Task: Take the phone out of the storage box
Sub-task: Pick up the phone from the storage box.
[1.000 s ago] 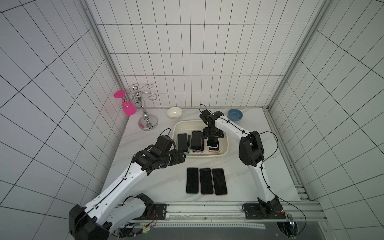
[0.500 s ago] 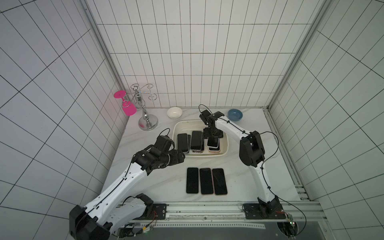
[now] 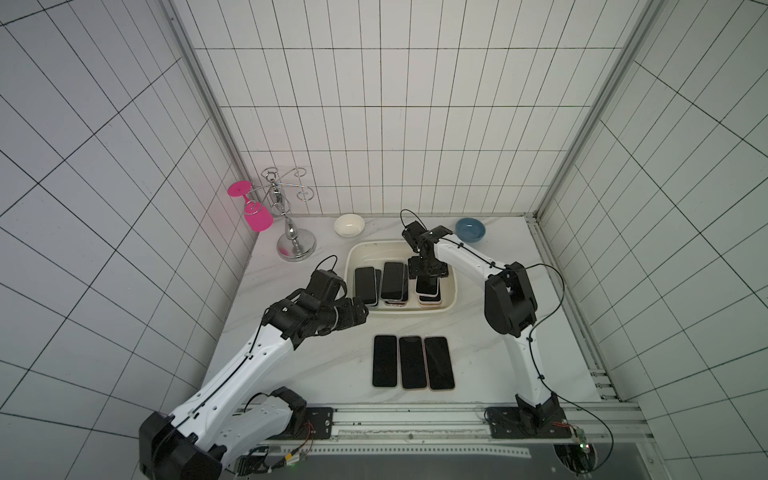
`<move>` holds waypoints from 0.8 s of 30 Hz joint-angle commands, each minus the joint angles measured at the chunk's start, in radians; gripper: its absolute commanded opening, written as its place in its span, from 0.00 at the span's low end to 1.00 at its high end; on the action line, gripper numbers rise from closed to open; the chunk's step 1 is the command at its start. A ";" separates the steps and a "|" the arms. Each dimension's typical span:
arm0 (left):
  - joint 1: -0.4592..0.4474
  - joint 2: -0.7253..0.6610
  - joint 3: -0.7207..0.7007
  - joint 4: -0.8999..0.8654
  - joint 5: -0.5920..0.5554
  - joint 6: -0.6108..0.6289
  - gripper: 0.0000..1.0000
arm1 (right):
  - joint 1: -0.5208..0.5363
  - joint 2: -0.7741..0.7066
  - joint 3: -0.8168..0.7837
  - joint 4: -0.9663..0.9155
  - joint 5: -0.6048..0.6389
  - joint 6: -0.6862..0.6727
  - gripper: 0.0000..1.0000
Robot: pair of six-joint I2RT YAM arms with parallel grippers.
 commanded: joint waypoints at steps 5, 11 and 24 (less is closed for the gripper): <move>0.012 0.015 -0.007 0.001 0.022 0.031 0.90 | 0.002 -0.004 -0.069 -0.037 -0.068 0.025 0.82; 0.024 0.029 -0.005 -0.012 0.035 0.040 0.89 | -0.001 0.007 -0.069 -0.032 -0.071 0.022 0.82; 0.048 0.037 0.013 0.008 0.041 0.047 0.89 | -0.020 -0.091 -0.101 -0.007 -0.056 -0.003 0.58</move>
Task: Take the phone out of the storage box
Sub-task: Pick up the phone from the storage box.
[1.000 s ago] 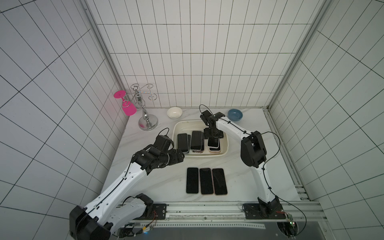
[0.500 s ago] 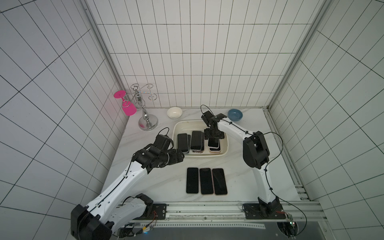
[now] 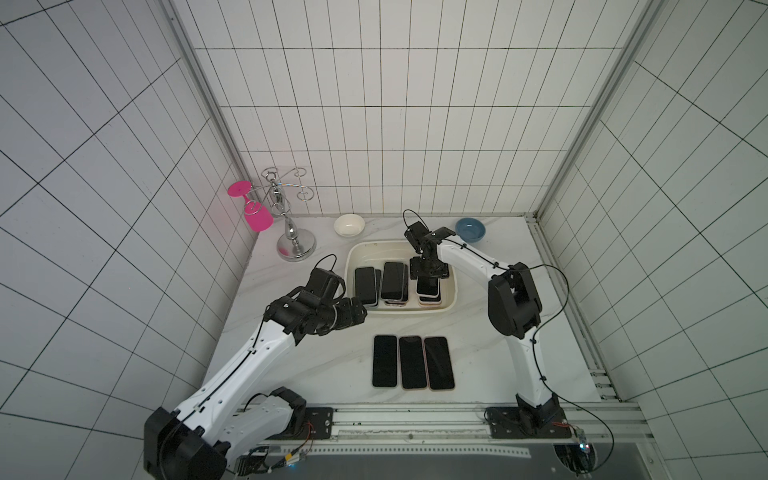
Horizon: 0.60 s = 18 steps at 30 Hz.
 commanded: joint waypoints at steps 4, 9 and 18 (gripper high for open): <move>0.012 0.020 0.031 0.075 0.009 0.015 0.90 | -0.007 -0.098 -0.030 -0.050 -0.027 -0.038 0.55; 0.023 0.048 0.040 0.211 0.064 0.004 0.90 | -0.013 -0.117 -0.015 -0.077 -0.056 -0.070 0.52; 0.088 0.258 0.053 0.519 0.246 -0.125 0.90 | -0.010 -0.168 -0.055 -0.092 -0.090 -0.103 0.52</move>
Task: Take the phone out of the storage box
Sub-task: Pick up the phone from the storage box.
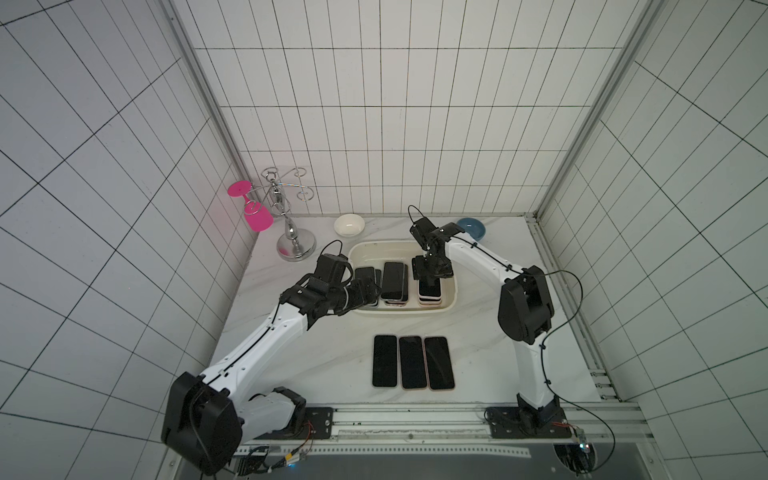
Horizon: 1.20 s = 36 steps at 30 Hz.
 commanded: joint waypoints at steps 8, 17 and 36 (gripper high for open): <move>0.046 0.443 0.230 0.293 0.302 -0.149 0.89 | 0.000 -0.099 -0.079 -0.008 -0.024 -0.050 0.51; -0.015 0.591 0.358 0.326 0.343 -0.210 0.89 | 0.011 -0.136 -0.080 -0.001 -0.032 -0.070 0.51; -0.063 0.726 0.407 0.530 0.422 -0.357 0.69 | 0.029 -0.163 -0.061 -0.017 -0.133 -0.072 0.50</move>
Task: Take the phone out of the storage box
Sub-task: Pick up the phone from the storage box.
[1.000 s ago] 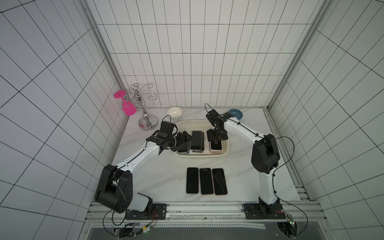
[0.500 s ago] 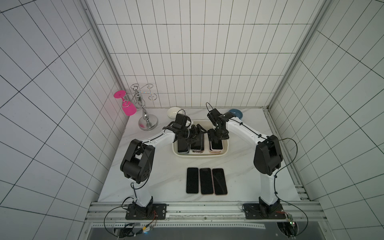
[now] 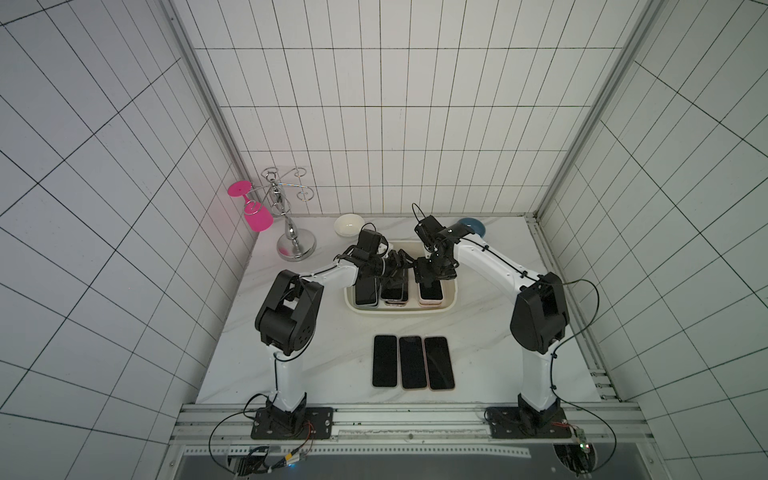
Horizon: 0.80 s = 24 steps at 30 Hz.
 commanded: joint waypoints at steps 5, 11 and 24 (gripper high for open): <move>-0.021 0.022 0.029 0.107 0.044 -0.025 0.58 | 0.013 -0.062 0.006 -0.014 -0.054 -0.024 0.50; -0.023 0.030 0.030 0.135 0.076 -0.027 0.47 | 0.008 -0.068 0.006 -0.024 -0.104 -0.030 0.49; -0.025 0.030 0.038 0.146 0.138 -0.014 0.01 | -0.004 -0.055 0.006 -0.043 -0.186 -0.045 0.50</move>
